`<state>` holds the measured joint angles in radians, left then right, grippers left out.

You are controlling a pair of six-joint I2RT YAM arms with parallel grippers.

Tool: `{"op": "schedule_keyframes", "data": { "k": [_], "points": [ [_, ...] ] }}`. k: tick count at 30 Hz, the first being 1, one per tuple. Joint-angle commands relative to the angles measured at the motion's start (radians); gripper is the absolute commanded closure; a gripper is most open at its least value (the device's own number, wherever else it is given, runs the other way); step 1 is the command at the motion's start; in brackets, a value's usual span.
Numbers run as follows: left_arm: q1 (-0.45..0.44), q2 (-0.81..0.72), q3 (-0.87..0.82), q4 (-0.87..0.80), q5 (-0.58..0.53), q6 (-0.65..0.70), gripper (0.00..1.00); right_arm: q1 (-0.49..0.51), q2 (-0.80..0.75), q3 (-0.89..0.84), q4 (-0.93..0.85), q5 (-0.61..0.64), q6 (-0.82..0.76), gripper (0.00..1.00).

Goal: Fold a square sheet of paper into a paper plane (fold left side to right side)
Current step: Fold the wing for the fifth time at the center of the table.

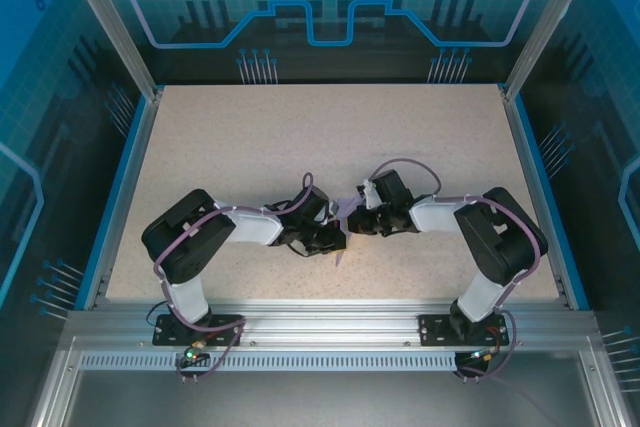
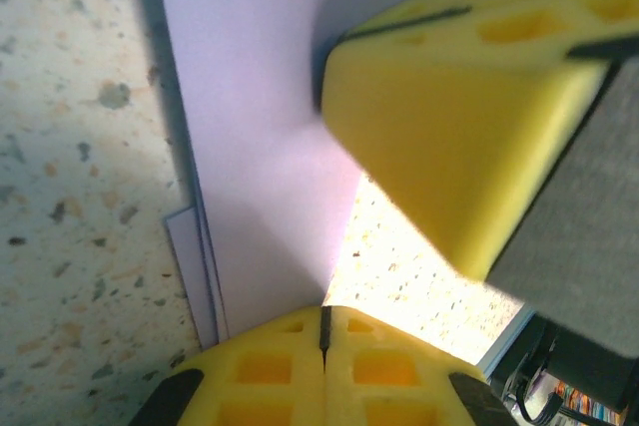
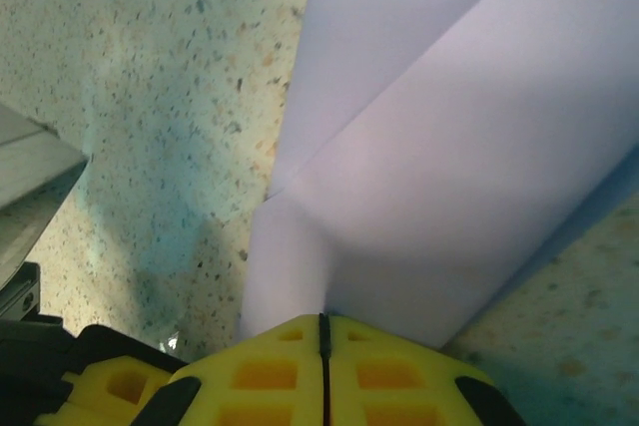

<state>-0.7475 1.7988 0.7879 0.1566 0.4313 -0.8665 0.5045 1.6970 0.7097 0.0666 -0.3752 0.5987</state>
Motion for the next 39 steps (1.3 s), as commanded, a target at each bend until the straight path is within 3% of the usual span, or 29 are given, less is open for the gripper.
{"op": "schedule_keyframes", "data": {
  "k": [1,39],
  "points": [
    [-0.007,0.01,-0.037,-0.096,-0.029,-0.008,0.96,-0.045,0.031,0.034,-0.035,0.069,-0.039,0.92],
    [-0.008,0.011,-0.04,-0.087,-0.024,-0.009,0.97,-0.28,0.223,0.287,-0.111,-0.046,-0.109,0.93]
  ]
}}
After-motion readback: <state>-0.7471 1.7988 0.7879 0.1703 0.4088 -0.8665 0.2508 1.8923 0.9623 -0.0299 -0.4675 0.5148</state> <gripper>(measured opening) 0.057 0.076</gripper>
